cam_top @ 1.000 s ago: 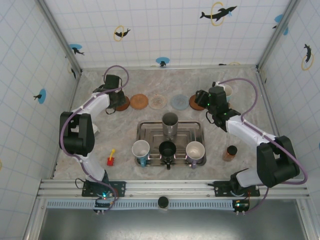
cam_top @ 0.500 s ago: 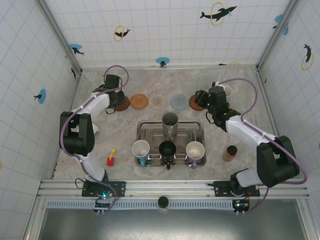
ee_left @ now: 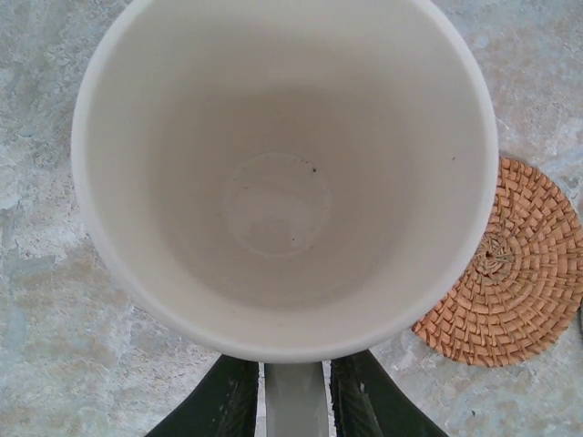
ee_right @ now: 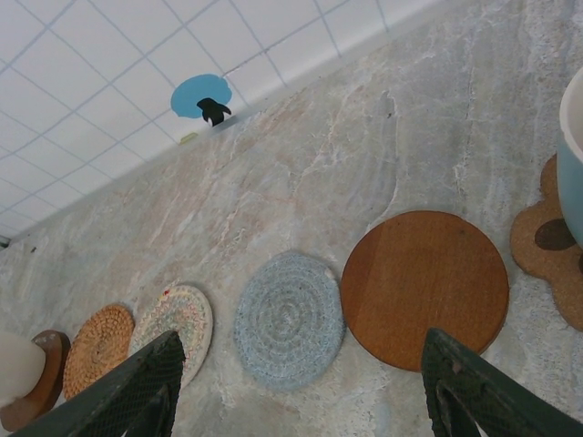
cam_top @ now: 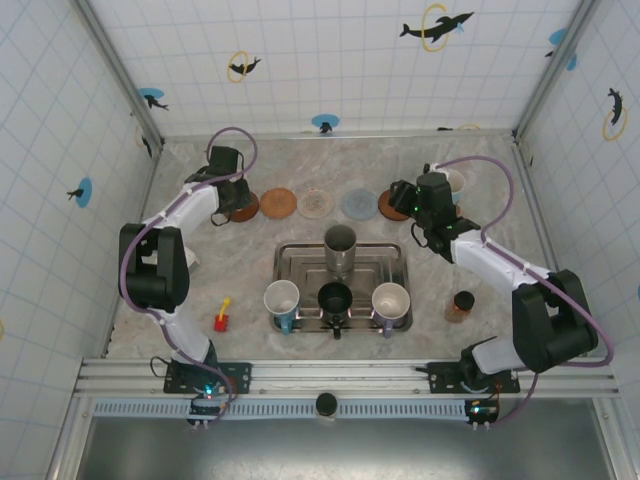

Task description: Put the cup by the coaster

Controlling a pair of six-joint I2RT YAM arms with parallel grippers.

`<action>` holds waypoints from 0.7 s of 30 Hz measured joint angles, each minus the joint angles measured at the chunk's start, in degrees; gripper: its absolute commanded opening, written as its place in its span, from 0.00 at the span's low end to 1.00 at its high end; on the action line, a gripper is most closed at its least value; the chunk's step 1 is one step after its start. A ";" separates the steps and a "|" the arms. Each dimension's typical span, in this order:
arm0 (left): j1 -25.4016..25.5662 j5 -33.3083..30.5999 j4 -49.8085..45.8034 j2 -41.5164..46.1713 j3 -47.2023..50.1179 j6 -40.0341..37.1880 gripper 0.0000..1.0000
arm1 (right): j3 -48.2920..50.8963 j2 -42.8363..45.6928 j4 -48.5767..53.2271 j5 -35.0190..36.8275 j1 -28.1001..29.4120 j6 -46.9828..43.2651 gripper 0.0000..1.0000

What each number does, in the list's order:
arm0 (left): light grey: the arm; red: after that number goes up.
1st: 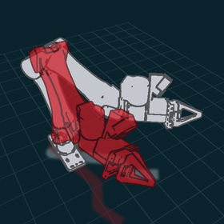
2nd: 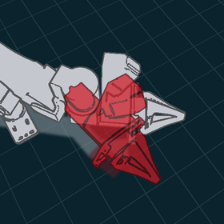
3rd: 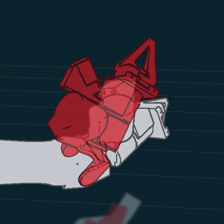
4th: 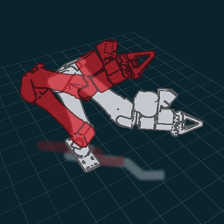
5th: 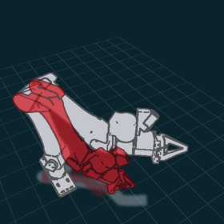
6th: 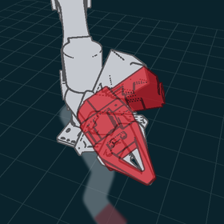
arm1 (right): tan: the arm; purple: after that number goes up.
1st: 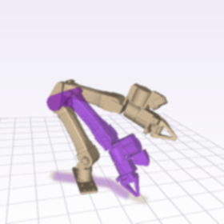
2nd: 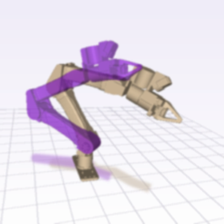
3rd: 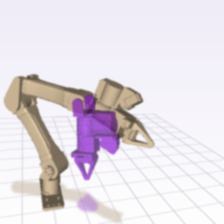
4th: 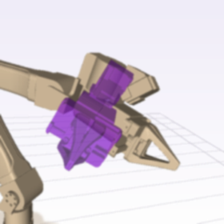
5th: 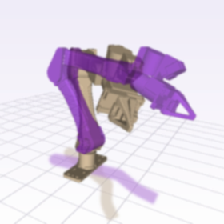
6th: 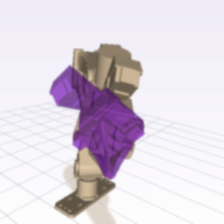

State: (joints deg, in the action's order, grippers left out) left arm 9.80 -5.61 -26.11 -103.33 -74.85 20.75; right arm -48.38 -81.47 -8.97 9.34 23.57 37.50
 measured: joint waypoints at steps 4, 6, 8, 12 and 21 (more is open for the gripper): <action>0.00 -0.02 0.00 0.02 0.00 0.02 0.30 | 0.00 -0.07 0.00 -0.04 0.00 -0.02 0.70; 0.00 0.00 0.00 0.02 0.00 0.00 0.33 | 0.00 -0.07 -0.02 -0.04 0.00 -0.02 0.70; 0.00 0.00 0.00 0.02 0.00 0.02 0.35 | 0.00 -0.04 -0.02 -0.04 0.00 -0.02 0.70; 0.00 0.02 0.04 0.81 0.13 0.09 0.37 | 0.00 -0.07 0.00 -0.04 0.09 0.00 0.70; 0.33 0.87 2.80 14.82 4.63 1.20 0.41 | -2.23 -0.07 1.57 0.39 1.86 -0.44 0.70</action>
State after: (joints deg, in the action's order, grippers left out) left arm 10.13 -4.73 -23.31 -88.51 -70.22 21.96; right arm -50.61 -81.54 -7.40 9.74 25.43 37.06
